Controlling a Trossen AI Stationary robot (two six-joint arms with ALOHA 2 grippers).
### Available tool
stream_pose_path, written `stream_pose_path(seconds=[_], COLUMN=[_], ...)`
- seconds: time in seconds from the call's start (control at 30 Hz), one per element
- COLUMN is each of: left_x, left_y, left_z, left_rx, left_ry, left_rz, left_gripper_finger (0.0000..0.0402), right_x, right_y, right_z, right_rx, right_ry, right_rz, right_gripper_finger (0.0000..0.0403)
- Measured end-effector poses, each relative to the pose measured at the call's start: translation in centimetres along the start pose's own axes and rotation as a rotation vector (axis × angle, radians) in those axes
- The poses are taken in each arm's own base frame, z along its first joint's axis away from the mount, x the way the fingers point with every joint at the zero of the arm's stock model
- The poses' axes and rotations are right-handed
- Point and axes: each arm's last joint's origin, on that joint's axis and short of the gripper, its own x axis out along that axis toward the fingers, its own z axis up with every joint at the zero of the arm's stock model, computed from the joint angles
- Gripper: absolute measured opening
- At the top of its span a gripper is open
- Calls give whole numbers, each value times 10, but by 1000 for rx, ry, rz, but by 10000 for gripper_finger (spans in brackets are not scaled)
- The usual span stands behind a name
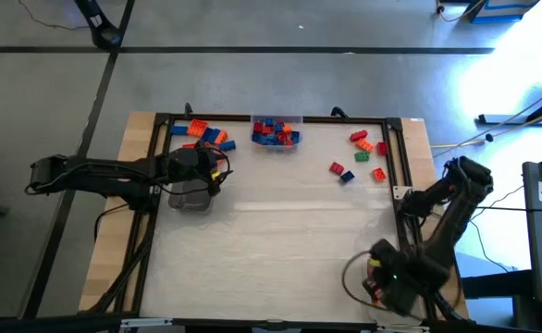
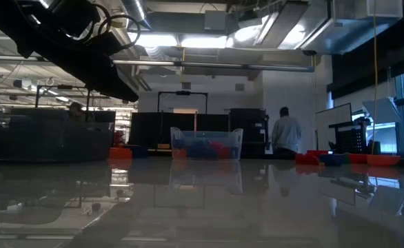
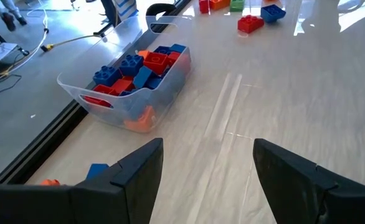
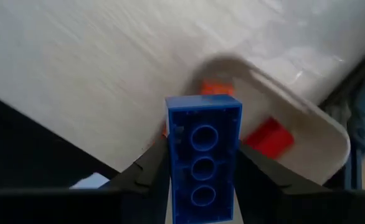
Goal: Sort blocks by size
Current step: Put the blue 8 stud game piece into the gray bin, then put the red 8 stud game piece into the gray bin
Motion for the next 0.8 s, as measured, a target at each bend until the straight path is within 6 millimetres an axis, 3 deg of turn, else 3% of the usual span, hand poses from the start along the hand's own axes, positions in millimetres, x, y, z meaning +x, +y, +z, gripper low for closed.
stream_pose_path(seconds=[0.23, 0.57, 0.67, 0.8], left_x=[0, 0, 0, 0], left_y=[0, 0, 0, 0], left_z=[0, 0, 0, 0], left_rx=[10, 3, 4, 4], left_ry=[0, -4, -4, -5], left_rz=[0, 0, 1, 0], left_gripper_finger=[235, 235, 235, 235], right_x=[21, 28, 24, 17], right_y=[0, -6, -8, -4], right_z=[-26, -24, -14, 14], right_rx=[0, 53, 121, 118], right_ry=[-67, -65, -101, -237], right_rz=[-74, -218, -256, -209], right_gripper_finger=[175, 256, 273, 281])
